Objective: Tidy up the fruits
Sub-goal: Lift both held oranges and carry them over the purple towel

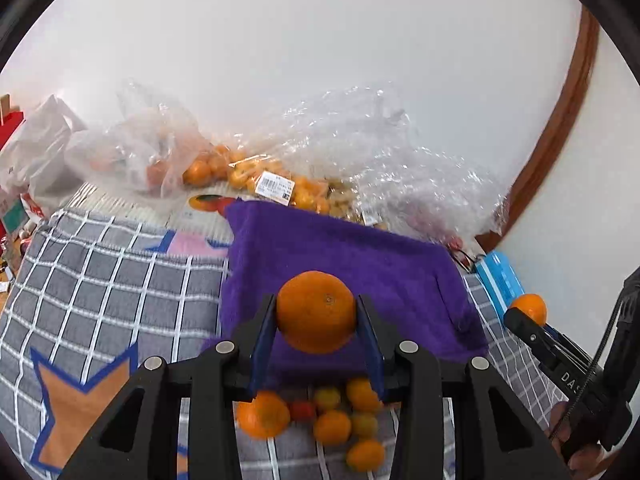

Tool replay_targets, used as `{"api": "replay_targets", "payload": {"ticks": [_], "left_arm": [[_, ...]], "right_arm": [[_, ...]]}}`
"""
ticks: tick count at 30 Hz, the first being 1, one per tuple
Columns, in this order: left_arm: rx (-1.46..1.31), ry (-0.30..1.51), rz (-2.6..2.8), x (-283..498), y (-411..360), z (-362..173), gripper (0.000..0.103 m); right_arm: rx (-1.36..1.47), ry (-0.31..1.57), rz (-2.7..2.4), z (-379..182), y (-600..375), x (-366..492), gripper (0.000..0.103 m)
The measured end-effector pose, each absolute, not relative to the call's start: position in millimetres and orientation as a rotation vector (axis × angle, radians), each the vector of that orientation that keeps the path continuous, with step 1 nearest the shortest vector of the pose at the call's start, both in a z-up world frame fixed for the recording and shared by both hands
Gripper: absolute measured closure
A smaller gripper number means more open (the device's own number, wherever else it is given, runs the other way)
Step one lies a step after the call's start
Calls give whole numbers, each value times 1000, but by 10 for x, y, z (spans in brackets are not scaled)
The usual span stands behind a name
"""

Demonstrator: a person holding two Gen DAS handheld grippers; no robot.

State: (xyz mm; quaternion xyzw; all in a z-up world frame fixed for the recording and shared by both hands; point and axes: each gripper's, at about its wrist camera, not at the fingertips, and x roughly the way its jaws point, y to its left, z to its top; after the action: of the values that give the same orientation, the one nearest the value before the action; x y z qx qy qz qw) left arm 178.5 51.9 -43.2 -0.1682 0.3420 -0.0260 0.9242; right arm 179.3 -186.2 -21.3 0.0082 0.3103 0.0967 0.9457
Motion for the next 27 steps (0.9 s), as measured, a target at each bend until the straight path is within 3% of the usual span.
{"api": "replay_targets", "payload": {"ticks": [13, 27], "left_arm": [[-355, 735, -40, 2322, 465, -827, 66], [-408, 773, -75, 2404, 510, -1099, 66]], "right_arm": [[60, 668, 216, -460, -1768, 2480, 59], [64, 731, 193, -805, -1882, 2612, 59]]}}
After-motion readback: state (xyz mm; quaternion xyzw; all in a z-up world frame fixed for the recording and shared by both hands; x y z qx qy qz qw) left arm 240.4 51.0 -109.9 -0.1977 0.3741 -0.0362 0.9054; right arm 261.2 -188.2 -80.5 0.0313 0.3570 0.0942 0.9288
